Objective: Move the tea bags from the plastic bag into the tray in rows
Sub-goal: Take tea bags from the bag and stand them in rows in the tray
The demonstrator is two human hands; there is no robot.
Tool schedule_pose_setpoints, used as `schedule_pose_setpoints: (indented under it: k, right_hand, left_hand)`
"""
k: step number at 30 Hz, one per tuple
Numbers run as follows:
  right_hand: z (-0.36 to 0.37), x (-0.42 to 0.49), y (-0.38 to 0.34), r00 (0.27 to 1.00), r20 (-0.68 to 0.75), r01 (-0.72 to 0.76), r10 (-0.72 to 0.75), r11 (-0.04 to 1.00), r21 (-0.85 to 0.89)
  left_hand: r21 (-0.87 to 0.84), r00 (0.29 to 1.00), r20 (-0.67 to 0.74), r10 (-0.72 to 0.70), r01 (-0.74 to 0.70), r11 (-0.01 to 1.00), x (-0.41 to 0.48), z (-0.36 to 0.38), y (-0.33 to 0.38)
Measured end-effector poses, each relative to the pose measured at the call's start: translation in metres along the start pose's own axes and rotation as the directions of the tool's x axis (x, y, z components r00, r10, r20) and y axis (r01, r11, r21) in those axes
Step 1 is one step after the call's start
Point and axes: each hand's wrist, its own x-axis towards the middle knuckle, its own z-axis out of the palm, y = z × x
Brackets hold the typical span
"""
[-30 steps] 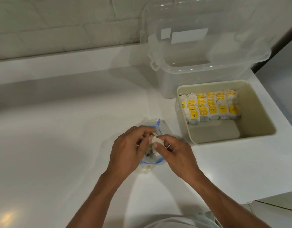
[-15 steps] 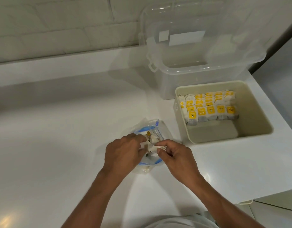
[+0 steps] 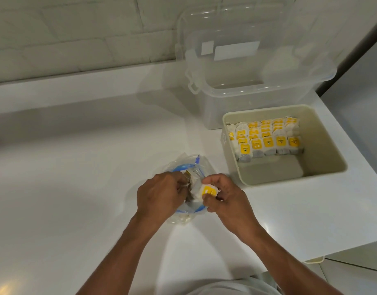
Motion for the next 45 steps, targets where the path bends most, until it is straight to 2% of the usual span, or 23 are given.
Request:
schedule_pose_setpoints:
  k: [4,8,12,18,23,27,32,36,40,43,45]
  right_hand:
    - [-0.001,0.003,-0.002,0.999,-0.032,-0.026,0.023,0.997,-0.076]
    - [0.000,0.005,-0.002,0.999,-0.030,0.021,-0.025,0.994,-0.109]
    - [0.001,0.006,-0.005,0.992,-0.007,0.124,-0.128,0.973,-0.197]
    - [0.004,0.008,-0.001,0.984,-0.028,0.164,-0.174,0.960,-0.227]
    - [0.003,0.008,-0.004,0.964,-0.052,0.237,-0.260,0.934,-0.268]
    - [-0.001,0.012,-0.010,0.972,-0.051,0.212,-0.230,0.949,-0.231]
    - [0.000,0.016,-0.013,0.979,-0.041,0.188,-0.201,0.959,-0.214]
    - [0.000,0.018,-0.013,0.988,0.005,0.156,-0.157,0.970,-0.188]
    - [0.001,0.016,-0.011,0.978,0.009,0.203,-0.207,0.952,-0.229]
    - [0.001,0.016,-0.014,0.973,-0.009,0.227,-0.230,0.969,-0.100]
    - [0.000,0.015,-0.017,0.989,0.016,0.150,-0.150,0.988,0.034]
  left_hand:
    - [-0.130,0.999,-0.032,-0.030,0.026,0.991,-0.002,-0.005,-0.001]
    - [-0.267,0.998,-0.030,-0.063,0.053,0.962,-0.002,-0.010,-0.006]
    - [-0.442,0.997,-0.010,-0.076,0.064,0.895,-0.001,-0.016,-0.008]
    - [-0.620,0.998,0.042,-0.056,0.071,0.781,0.002,-0.018,-0.010]
    - [-0.622,1.000,0.026,-0.011,0.025,0.783,0.001,-0.020,-0.011]
    - [-0.679,0.999,-0.019,-0.037,0.015,0.734,-0.001,-0.026,-0.008]
    - [-0.680,1.000,-0.009,-0.007,-0.001,0.733,-0.001,-0.031,-0.004]
    - [-0.687,0.999,-0.015,-0.034,0.015,0.727,0.001,-0.027,-0.007]
    - [-0.726,0.999,0.019,-0.038,0.040,0.687,0.001,-0.025,-0.009]
    - [-0.800,0.998,0.063,-0.021,0.063,0.597,0.001,-0.027,-0.010]
    - [-0.840,0.997,0.077,-0.009,0.070,0.537,0.000,-0.028,-0.010]
